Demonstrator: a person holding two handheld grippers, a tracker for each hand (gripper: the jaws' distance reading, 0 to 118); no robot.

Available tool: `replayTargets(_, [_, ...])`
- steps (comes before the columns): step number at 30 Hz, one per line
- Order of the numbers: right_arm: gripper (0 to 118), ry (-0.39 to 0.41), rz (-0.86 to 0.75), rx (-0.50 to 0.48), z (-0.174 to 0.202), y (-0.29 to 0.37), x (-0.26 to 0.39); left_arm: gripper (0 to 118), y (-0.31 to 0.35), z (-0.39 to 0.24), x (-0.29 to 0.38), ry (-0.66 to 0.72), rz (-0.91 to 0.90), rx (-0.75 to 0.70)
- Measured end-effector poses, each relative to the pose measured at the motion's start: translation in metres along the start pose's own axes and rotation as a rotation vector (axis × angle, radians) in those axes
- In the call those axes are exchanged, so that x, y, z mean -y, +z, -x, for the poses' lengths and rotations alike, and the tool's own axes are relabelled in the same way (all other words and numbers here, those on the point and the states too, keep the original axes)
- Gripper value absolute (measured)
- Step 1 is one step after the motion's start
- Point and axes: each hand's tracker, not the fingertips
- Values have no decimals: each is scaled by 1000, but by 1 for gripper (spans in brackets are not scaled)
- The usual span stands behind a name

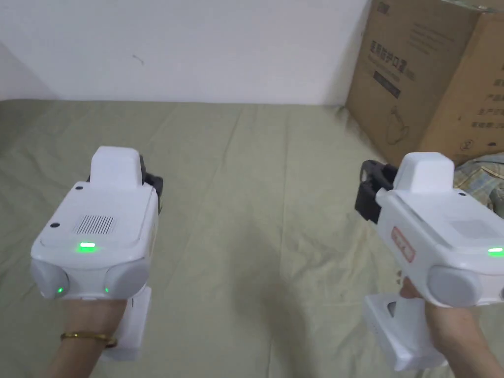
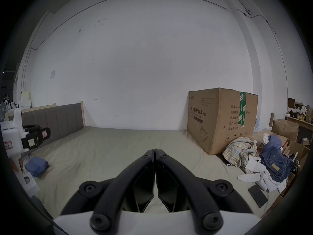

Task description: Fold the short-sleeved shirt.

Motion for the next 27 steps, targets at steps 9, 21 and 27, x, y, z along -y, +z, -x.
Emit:
replayTargets(9, [0, -26, 82, -37, 27, 18, 37, 0, 9, 10, 48, 22, 75, -16])
replayTargets(21, [0, -44, 107, -47, 34, 29, 50, 3, 17, 17, 55, 38, 106, -39])
replayTargets(27, [42, -38, 105, -39, 33, 28, 47, 85, 22, 14, 49, 51, 118, -44])
